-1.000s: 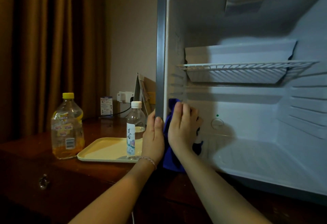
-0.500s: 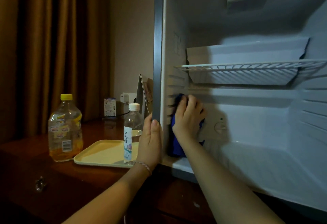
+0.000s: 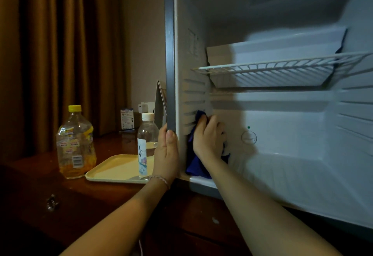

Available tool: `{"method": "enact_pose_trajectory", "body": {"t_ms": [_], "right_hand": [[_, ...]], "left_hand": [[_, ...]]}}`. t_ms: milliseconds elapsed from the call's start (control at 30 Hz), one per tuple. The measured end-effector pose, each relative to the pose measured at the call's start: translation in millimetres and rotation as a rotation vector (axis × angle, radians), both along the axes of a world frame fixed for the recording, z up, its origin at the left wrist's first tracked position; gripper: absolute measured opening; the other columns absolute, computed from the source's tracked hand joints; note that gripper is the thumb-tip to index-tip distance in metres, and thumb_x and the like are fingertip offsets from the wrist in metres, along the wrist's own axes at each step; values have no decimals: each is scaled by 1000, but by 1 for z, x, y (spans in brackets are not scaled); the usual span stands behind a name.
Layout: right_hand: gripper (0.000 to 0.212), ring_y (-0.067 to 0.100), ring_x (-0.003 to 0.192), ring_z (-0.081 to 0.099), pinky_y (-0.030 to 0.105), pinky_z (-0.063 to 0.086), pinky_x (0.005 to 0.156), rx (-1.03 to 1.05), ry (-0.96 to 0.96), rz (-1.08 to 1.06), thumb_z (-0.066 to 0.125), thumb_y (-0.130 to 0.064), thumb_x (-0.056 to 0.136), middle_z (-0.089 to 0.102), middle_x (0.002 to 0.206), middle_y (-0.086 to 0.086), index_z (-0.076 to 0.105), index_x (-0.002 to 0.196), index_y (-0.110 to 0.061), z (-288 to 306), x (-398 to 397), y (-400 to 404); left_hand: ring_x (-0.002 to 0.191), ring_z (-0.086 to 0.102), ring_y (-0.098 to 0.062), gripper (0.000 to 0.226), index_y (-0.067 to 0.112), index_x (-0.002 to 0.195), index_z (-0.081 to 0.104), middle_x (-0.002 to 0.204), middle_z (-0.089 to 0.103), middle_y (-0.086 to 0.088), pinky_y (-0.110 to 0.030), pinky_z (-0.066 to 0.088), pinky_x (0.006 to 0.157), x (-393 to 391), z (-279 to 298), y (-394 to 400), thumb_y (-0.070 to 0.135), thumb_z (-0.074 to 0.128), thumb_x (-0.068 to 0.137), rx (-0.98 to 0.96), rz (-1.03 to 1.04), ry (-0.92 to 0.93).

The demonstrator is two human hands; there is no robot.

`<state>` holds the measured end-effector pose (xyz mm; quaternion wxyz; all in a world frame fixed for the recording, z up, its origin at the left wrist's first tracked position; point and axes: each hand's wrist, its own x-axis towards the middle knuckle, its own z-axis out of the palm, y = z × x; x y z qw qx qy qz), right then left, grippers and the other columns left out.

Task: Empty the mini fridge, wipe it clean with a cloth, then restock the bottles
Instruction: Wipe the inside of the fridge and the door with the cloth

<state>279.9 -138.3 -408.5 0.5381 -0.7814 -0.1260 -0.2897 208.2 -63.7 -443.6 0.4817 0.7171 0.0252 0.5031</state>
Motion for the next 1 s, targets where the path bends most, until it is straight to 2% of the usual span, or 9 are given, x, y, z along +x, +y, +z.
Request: {"method": "enact_pose_trajectory", "body": {"t_ms": [200,400,533,600,667,767,833,933,1000], "right_hand": [[40,33,110,46,34,31,73,46,-181,-9,31,-47,102,51,119,10,50,109,-14,-1,-18,6],[45,29,101,49,31,30,65,93,-371,-74,29,-53,97,56,107,7,54,99,-15,16,-10,11],[38,36,105,51,32,28,68,88,-387,-125,37,-46,100,58,113,11,59,107,-15,33,8,13],[34,38,114,48,33,25,72,109,-286,-139,40,-40,103,55,124,14,59,114,-14,39,18,12],[35,37,122,42,34,22,75,96,-209,-132,36,-40,105,50,132,14,57,117,-14,38,25,11],[38,38,128,36,39,29,82,109,-119,-69,30,-40,106,45,137,16,55,122,-15,27,36,8],[38,41,125,39,48,34,93,116,-42,-58,29,-36,106,46,134,20,53,124,-12,16,38,7],[35,44,108,49,59,43,87,184,22,34,25,-26,104,51,124,21,51,119,-7,6,41,9],[38,46,115,45,56,39,90,163,79,28,20,-35,106,46,133,22,45,123,-13,7,37,6]], "left_hand": [[68,43,32,19,33,116,40,87,45,16,6,32,63,-11,5,-10,30,25,106,12,2,36],[64,53,6,61,4,127,46,77,51,6,-7,41,63,3,-4,3,53,22,98,13,-7,1],[95,36,30,45,26,147,26,124,45,17,9,25,77,5,-5,3,39,23,104,-3,3,54],[119,26,13,53,23,153,20,149,35,5,-3,19,97,4,-3,2,40,22,103,-3,-9,68],[123,23,8,54,22,153,20,155,32,1,-13,20,101,5,-4,4,42,22,103,3,3,63],[92,37,33,40,26,144,28,115,52,17,5,28,81,6,-4,4,38,23,106,28,21,38],[73,49,23,45,21,133,42,89,51,16,1,37,66,6,-2,3,47,21,103,27,60,13],[69,51,15,48,17,130,46,83,50,11,-3,39,62,6,-2,3,46,22,101,24,76,4],[73,49,19,40,21,129,45,86,48,15,-1,37,64,5,-1,1,44,24,104,26,82,15]]}}
